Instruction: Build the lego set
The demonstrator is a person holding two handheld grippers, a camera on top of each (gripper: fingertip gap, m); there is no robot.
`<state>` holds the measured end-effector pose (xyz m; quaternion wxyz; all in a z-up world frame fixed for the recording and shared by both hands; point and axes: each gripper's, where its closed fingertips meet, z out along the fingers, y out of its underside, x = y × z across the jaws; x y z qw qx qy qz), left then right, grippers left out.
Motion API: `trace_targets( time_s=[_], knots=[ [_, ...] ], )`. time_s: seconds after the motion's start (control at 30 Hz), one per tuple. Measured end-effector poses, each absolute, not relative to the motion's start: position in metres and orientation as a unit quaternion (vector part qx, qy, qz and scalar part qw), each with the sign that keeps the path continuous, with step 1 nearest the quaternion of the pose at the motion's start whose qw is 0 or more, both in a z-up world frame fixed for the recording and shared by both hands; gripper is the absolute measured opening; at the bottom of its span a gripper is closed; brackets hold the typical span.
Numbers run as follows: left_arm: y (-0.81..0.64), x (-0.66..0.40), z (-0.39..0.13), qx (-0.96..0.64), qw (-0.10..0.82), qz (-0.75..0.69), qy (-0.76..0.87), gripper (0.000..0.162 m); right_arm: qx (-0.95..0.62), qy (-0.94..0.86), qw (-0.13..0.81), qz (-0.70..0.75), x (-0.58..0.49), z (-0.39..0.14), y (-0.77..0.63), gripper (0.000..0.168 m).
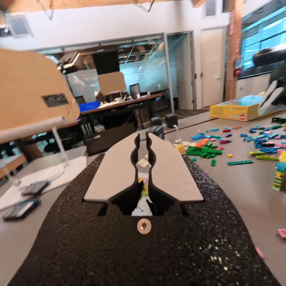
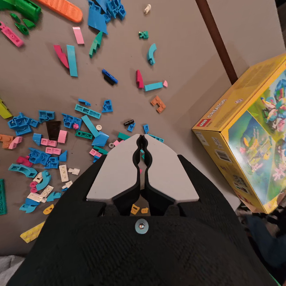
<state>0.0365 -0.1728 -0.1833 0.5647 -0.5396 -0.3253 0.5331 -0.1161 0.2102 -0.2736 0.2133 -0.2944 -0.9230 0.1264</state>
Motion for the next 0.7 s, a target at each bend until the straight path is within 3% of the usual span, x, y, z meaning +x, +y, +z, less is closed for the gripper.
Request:
trace_targets(
  time_s=[0.17, 0.4, 0.7],
  knots=[
    [-0.142, -0.006, -0.164, -0.569, 0.587, 0.507, -0.271, 0.000, -0.271, -0.937, 0.162, 0.148, -0.102, -0.283, 0.199, 0.000],
    [-0.159, -0.025, -0.187, -0.587, 0.507, 0.587, -0.232, 0.000, -0.240, -0.957, 0.092, 0.130, -0.077, -0.298, 0.188, 0.000],
    [-0.153, -0.033, -0.216, -0.631, 0.497, 0.525, -0.281, 0.000, -0.201, -0.968, 0.090, 0.122, -0.074, -0.304, 0.171, 0.000]
  ],
)
